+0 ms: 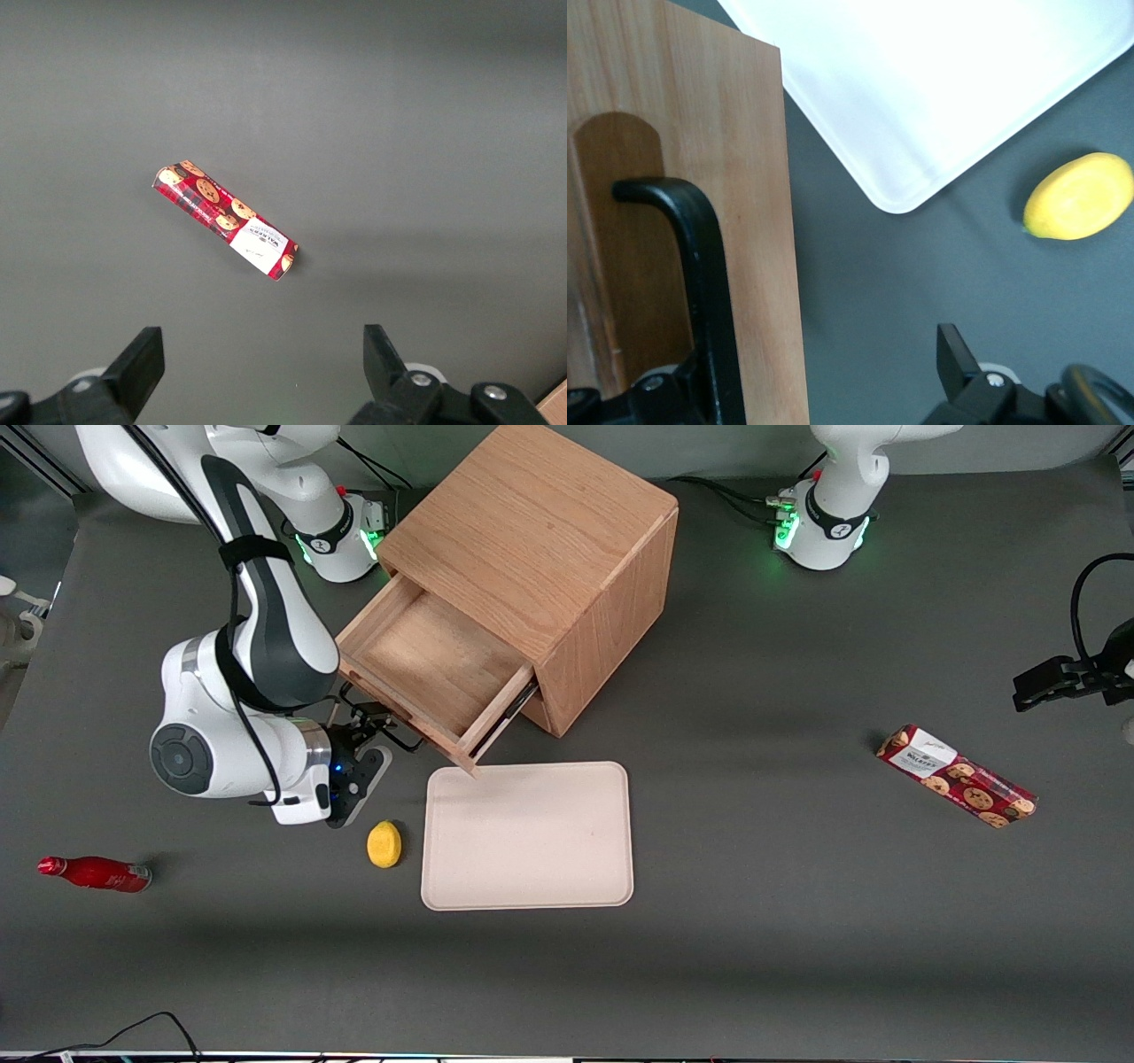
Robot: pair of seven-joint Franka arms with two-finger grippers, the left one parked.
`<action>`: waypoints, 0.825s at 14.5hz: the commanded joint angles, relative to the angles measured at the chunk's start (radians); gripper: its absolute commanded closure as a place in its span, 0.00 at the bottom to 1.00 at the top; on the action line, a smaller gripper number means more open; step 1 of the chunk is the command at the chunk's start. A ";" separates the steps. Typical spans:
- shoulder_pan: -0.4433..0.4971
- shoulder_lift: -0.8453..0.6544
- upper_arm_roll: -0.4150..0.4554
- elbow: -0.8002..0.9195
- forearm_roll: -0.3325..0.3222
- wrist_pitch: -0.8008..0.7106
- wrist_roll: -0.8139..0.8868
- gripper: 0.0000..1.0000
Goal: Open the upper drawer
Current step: 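Pull the upper drawer handle outward with the right gripper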
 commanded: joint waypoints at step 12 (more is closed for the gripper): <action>-0.061 0.057 0.005 0.095 -0.039 -0.009 -0.072 0.00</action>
